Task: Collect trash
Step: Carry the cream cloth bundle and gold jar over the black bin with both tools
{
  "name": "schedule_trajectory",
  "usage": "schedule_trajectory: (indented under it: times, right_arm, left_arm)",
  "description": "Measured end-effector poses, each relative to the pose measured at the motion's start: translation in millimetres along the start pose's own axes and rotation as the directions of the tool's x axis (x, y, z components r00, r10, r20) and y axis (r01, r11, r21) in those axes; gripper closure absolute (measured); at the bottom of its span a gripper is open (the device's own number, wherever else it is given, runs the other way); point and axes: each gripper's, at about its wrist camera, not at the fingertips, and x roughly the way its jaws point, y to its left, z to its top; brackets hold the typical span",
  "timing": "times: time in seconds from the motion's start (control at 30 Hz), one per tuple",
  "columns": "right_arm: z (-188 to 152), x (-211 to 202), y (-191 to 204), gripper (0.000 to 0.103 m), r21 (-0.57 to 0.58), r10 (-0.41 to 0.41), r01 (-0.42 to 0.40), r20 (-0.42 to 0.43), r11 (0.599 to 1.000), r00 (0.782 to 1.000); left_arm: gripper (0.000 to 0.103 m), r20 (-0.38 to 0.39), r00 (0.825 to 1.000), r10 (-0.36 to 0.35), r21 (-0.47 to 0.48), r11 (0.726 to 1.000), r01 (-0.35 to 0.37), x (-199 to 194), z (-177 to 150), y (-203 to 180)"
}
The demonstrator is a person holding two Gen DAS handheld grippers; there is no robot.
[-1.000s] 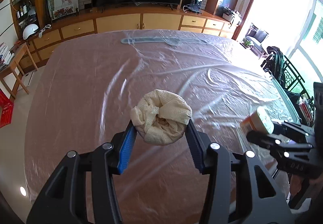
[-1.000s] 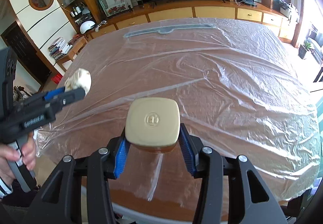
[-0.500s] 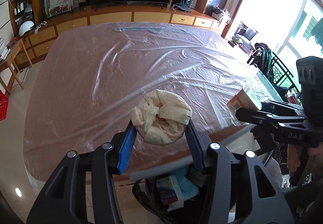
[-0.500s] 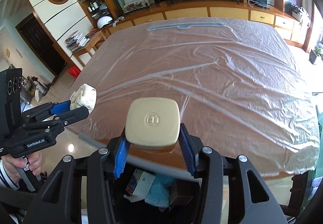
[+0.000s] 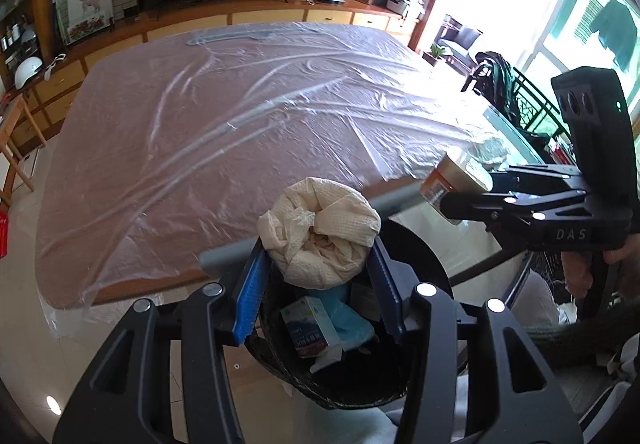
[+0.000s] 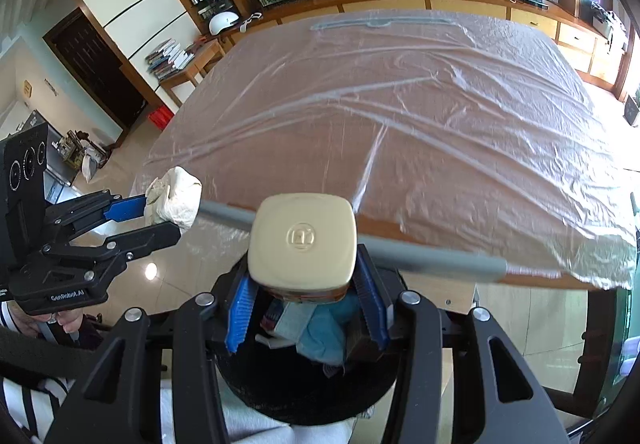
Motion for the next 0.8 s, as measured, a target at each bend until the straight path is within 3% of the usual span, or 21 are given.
schedule_trajectory:
  times: [0.8]
  right_arm:
    - [-54, 18, -8, 0.057, -0.016, -0.023, 0.022, -0.102, 1.000, 0.995]
  left_arm:
    - [0.053, -0.112, 0.993, 0.035, 0.007, 0.999, -0.035, 29, -55, -26]
